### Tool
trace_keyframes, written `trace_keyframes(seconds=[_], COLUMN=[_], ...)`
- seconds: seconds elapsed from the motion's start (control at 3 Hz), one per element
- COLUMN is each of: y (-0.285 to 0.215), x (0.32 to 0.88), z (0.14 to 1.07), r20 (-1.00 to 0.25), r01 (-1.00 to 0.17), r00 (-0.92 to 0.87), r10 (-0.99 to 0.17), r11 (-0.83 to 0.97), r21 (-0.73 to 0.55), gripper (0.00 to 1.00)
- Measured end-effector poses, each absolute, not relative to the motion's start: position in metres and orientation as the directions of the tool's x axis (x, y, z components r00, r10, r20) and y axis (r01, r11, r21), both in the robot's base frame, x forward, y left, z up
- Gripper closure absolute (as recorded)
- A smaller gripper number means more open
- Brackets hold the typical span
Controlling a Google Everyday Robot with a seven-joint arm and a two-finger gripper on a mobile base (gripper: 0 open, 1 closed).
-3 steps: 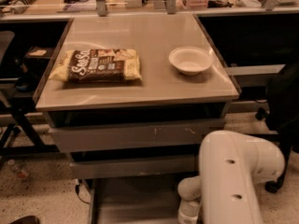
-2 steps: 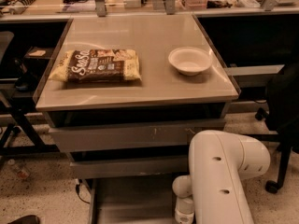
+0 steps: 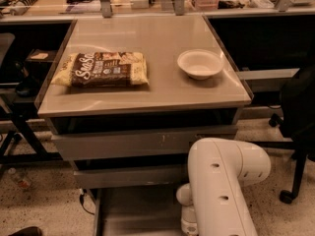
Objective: Open bottom drawer
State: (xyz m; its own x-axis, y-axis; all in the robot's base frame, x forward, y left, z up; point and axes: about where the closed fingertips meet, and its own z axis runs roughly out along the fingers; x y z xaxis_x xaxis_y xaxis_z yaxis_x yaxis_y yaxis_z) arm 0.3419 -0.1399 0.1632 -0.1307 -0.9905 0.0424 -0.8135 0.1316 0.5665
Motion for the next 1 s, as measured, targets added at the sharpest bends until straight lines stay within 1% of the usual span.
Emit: trace_keyframes(seconds=[0.33, 0.67, 1.0], y=[-0.15, -0.195, -0.195], x=[0.33, 0.283, 0.283], z=[0.164, 0.172, 0.172], r20=[0.048, 0.1, 0.1], r01=[-0.808, -0.769, -0.769], r00=[-0.12, -0.144, -0.144], r10=[-0.992, -0.984, -0.984], r11=[0.126, 0.175, 0.175], r21=[0.576, 0.615, 0.615], gripper=[0.0, 0.0, 0.0])
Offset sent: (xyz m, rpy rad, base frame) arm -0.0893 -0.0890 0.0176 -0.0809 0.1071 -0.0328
